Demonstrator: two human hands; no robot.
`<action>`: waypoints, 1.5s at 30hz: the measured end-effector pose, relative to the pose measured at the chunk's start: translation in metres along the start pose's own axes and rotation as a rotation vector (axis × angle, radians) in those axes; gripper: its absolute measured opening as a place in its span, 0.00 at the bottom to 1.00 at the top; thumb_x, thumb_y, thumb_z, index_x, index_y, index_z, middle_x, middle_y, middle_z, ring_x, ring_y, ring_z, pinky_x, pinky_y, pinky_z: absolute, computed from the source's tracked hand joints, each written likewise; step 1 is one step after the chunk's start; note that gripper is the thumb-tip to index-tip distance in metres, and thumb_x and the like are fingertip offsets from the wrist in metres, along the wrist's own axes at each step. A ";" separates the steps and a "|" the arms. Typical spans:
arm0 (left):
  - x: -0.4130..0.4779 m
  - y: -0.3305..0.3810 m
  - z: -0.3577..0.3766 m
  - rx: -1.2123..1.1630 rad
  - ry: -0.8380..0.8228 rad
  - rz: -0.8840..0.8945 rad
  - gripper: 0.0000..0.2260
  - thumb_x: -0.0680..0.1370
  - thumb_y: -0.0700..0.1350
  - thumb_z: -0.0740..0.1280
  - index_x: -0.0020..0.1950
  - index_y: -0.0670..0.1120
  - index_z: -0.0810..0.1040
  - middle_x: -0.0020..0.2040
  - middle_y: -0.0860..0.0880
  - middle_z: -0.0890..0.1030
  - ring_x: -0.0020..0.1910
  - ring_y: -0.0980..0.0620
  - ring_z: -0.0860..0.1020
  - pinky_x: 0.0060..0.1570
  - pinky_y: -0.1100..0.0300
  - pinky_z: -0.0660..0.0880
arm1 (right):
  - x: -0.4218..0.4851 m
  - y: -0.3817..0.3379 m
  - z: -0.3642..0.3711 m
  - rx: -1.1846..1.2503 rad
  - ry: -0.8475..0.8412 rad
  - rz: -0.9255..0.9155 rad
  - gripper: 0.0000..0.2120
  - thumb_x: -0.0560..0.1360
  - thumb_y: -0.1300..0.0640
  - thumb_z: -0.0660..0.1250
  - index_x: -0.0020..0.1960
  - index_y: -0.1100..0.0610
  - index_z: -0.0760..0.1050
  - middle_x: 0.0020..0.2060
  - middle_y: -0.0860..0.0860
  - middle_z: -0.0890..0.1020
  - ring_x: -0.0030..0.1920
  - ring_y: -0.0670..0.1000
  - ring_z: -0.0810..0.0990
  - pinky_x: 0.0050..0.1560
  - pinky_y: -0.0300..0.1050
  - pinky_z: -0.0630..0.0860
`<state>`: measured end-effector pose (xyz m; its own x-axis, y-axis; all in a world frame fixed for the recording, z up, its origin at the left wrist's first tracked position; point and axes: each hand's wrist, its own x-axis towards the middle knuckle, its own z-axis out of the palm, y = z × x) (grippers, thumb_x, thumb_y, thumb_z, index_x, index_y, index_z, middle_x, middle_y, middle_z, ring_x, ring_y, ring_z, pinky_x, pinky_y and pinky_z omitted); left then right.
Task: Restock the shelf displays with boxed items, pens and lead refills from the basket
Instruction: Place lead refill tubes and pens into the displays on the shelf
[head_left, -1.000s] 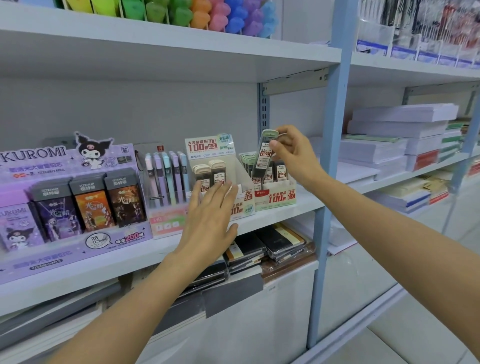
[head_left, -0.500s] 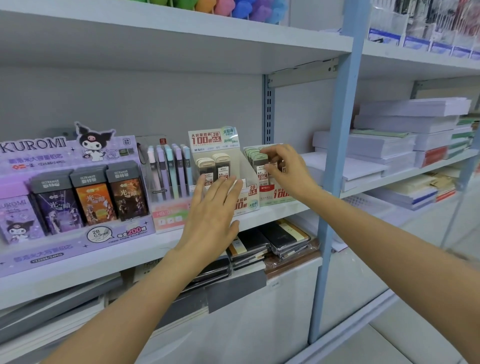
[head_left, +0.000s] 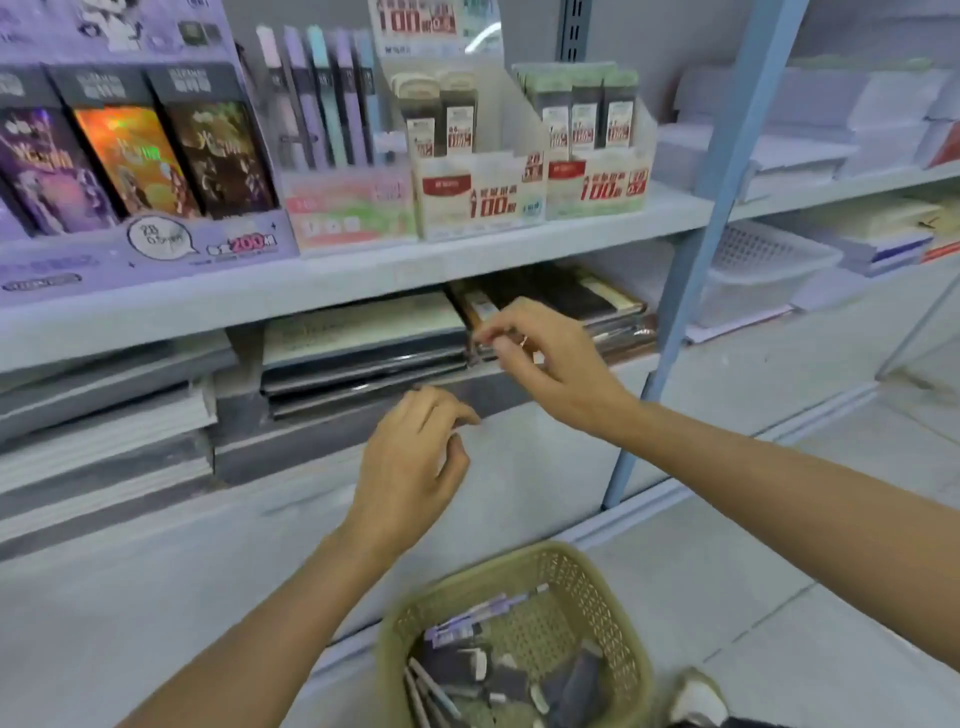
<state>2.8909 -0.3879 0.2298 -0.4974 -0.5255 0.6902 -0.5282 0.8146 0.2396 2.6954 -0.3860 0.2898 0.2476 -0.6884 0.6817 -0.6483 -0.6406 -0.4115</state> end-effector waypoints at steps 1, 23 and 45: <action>-0.031 -0.007 0.014 -0.039 -0.079 -0.088 0.10 0.72 0.31 0.68 0.51 0.42 0.78 0.49 0.46 0.77 0.48 0.47 0.75 0.48 0.56 0.70 | -0.022 0.008 0.023 0.008 -0.100 0.058 0.08 0.80 0.61 0.61 0.55 0.60 0.77 0.47 0.51 0.78 0.43 0.48 0.76 0.41 0.39 0.72; -0.282 -0.061 0.103 0.096 -0.708 -0.360 0.15 0.71 0.41 0.71 0.57 0.40 0.81 0.60 0.40 0.80 0.60 0.39 0.78 0.57 0.45 0.75 | -0.279 0.095 0.259 0.263 -0.908 1.169 0.14 0.74 0.53 0.72 0.55 0.59 0.75 0.47 0.55 0.79 0.45 0.51 0.76 0.44 0.43 0.71; -0.260 -0.055 0.130 -1.024 -0.482 -1.502 0.13 0.83 0.44 0.59 0.61 0.38 0.76 0.49 0.40 0.84 0.42 0.46 0.83 0.42 0.57 0.81 | -0.319 0.089 0.241 -0.100 -0.886 1.078 0.25 0.70 0.50 0.75 0.62 0.57 0.71 0.57 0.54 0.76 0.57 0.54 0.75 0.55 0.47 0.74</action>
<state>2.9600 -0.3276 -0.0515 -0.2932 -0.7137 -0.6362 -0.1800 -0.6123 0.7699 2.7323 -0.3053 -0.1099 -0.0564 -0.8280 -0.5579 -0.8470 0.3355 -0.4123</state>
